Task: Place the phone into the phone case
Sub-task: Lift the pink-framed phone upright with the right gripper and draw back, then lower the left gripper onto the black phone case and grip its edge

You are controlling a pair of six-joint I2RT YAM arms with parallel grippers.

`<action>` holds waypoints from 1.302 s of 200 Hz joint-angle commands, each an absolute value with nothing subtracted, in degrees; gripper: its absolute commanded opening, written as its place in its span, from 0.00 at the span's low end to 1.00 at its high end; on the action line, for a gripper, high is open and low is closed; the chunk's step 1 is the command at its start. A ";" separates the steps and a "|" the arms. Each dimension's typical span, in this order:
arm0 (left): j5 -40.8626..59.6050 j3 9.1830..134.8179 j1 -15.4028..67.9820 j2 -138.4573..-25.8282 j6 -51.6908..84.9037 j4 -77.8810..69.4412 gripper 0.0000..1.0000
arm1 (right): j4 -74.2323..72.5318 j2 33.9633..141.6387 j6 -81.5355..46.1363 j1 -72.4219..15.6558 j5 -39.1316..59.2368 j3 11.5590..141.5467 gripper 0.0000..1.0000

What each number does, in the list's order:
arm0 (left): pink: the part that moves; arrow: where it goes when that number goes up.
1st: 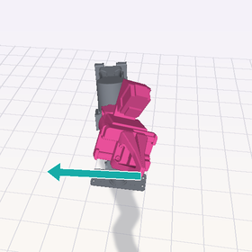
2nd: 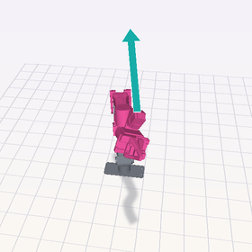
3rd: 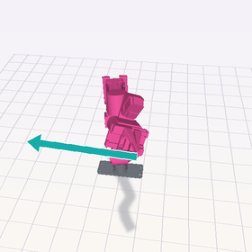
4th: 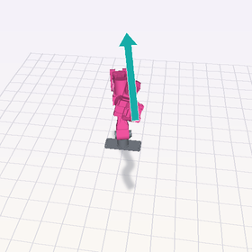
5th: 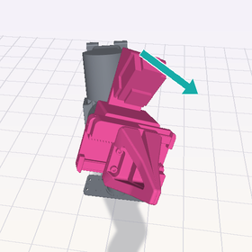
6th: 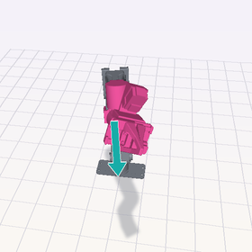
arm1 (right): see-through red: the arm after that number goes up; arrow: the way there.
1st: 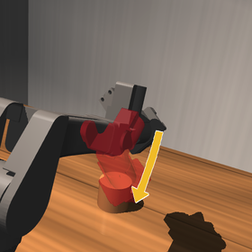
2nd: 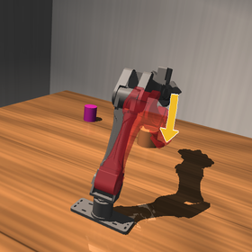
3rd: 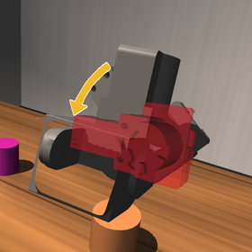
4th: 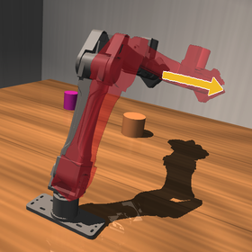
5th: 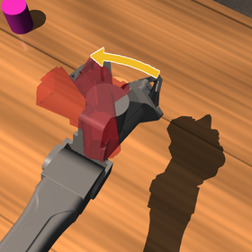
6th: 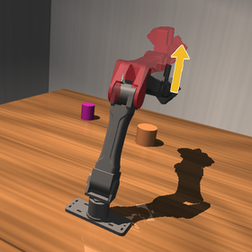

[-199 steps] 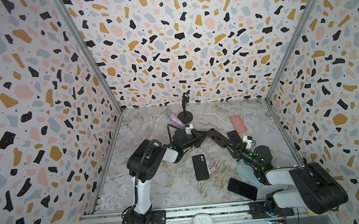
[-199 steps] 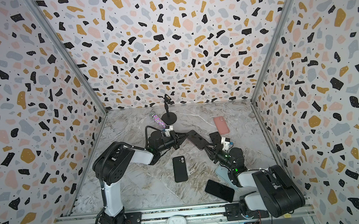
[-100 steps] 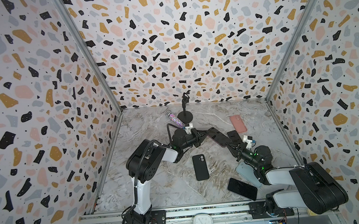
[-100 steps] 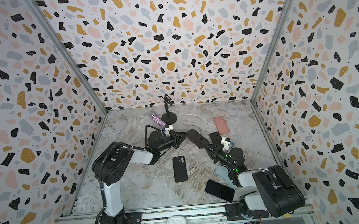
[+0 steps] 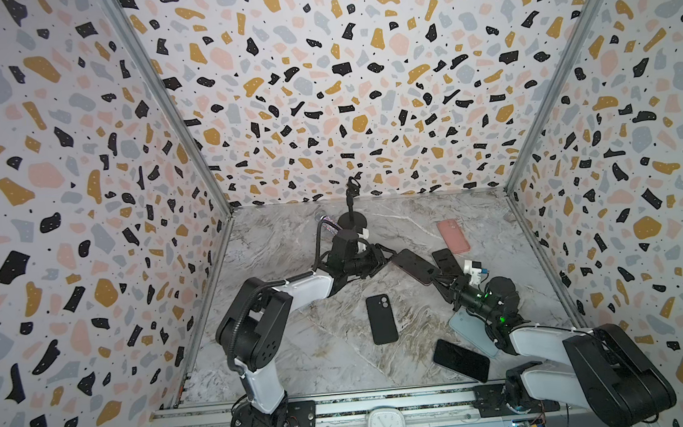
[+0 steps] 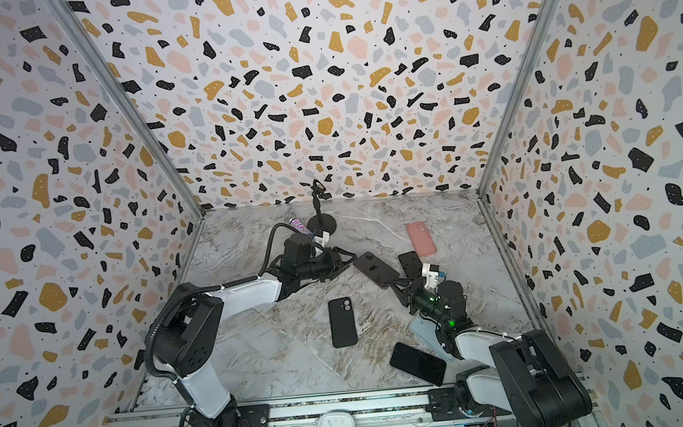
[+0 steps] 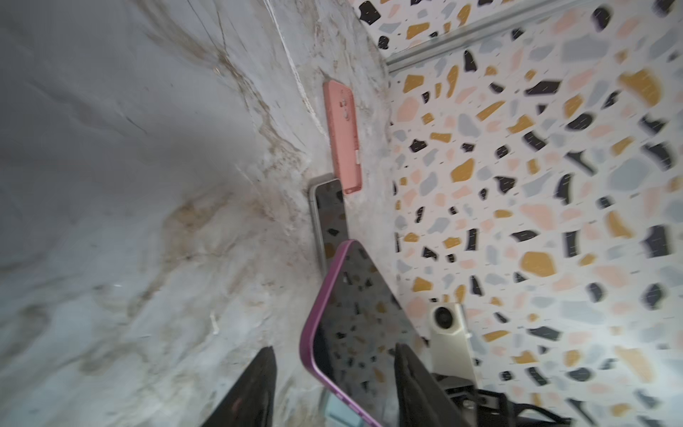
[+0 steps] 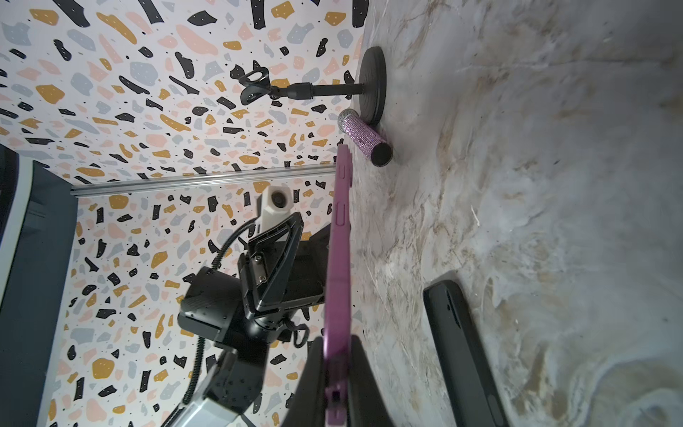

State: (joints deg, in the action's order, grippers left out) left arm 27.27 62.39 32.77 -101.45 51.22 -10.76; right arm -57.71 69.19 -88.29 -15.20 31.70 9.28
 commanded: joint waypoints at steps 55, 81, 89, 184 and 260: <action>10.09 70.78 33.67 -100.94 13.98 29.11 0.60 | -54.52 66.56 -81.91 -13.09 35.09 10.90 0.00; 7.03 72.82 36.25 -102.97 9.25 32.16 0.62 | -55.59 67.32 -81.92 -12.66 36.50 10.66 0.00; 6.18 73.51 36.93 -103.88 8.29 33.01 0.62 | -55.63 67.41 -81.91 -12.50 36.73 10.63 0.00; 3.72 75.14 40.55 -109.02 5.83 33.18 0.55 | -55.90 67.22 -81.65 -10.65 38.71 9.49 0.00; 3.26 77.56 41.82 -111.99 7.46 31.58 0.48 | -55.38 67.39 -81.20 -9.96 40.16 10.46 0.00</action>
